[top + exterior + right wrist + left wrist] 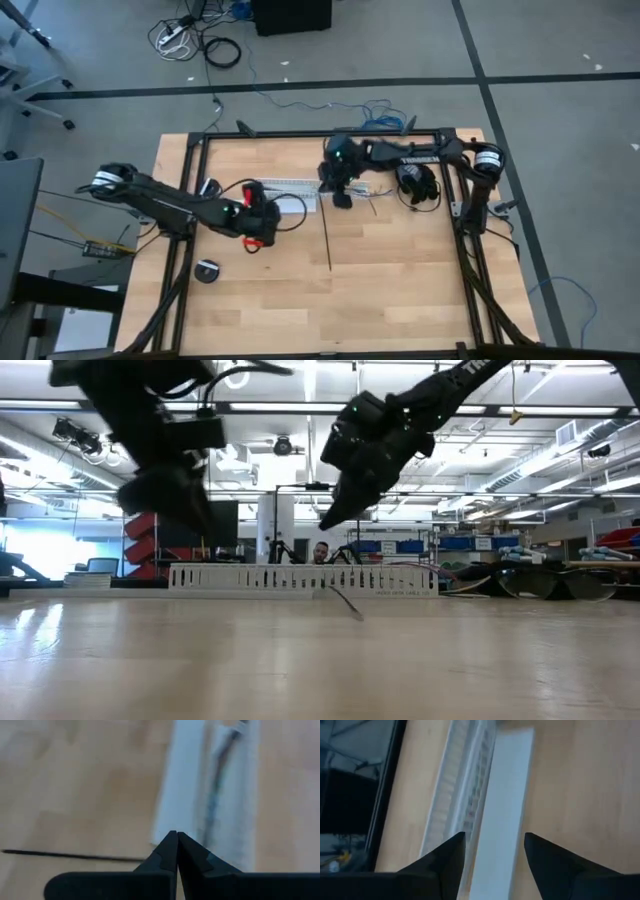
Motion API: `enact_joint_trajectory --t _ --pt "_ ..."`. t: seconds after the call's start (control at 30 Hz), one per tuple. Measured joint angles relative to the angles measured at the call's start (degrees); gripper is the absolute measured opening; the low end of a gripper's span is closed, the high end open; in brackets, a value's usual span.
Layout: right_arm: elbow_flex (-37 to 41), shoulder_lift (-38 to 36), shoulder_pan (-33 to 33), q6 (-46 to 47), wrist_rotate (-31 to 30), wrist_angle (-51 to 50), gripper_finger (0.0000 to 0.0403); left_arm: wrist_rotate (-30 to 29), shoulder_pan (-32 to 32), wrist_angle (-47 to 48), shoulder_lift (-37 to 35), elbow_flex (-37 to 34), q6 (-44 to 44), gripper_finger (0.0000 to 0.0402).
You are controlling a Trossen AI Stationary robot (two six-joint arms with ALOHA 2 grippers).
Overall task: Ziptie cables
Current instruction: Put the colored wires into the cable duct
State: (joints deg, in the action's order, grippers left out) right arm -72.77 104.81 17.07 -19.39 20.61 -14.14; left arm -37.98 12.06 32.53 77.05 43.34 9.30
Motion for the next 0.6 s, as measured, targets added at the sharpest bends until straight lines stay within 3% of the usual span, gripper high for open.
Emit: enact_joint_trajectory --t 0.17,0.33,0.6 --pt "0.00 0.00 -5.37 2.26 0.08 2.35 0.0007 -0.17 2.38 0.27 -8.37 -7.13 4.33 0.0198" --pt "1.75 0.00 -5.51 5.28 -4.91 1.81 0.0005 -2.35 2.94 0.06 -17.96 -13.41 6.82 0.0198" --pt "12.51 -0.60 0.30 11.57 -5.65 13.15 0.0004 -4.86 -3.27 -7.14 -22.07 -14.65 -5.63 0.0198"
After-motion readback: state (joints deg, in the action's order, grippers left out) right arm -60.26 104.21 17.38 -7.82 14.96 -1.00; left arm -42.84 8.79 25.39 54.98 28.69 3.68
